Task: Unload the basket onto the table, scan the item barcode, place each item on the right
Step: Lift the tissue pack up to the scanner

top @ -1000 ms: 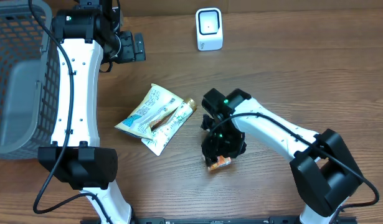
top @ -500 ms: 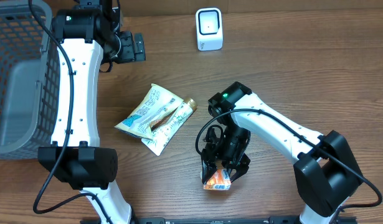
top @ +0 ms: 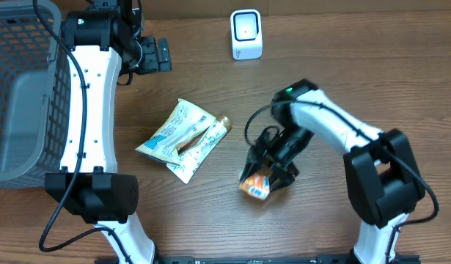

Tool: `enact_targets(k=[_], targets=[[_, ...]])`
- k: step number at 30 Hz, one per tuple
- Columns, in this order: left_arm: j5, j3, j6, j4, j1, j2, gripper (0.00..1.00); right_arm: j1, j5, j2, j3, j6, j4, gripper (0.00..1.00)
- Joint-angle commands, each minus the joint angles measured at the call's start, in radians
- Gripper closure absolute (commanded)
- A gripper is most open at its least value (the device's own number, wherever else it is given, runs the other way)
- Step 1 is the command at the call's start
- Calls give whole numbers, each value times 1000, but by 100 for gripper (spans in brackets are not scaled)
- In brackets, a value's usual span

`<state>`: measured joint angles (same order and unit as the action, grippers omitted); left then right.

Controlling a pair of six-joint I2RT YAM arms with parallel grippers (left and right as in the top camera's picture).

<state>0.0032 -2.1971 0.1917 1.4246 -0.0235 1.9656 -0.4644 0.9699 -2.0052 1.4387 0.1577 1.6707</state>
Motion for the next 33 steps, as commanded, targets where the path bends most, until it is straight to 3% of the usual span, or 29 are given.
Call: enact_targets(k=[1, 15, 21, 33], targets=[[-10, 5, 18, -2, 10, -9, 0, 65, 46, -26, 63, -4, -14, 39], [-10, 5, 18, -15, 10, -9, 0, 94, 93, -29, 103, 29, -122, 39], [-10, 5, 18, -15, 10, -9, 0, 89, -3, -29, 107, 30, -556, 48], [-10, 5, 33, -21, 10, -9, 0, 47, -787, -33, 124, 14, -1272, 48]])
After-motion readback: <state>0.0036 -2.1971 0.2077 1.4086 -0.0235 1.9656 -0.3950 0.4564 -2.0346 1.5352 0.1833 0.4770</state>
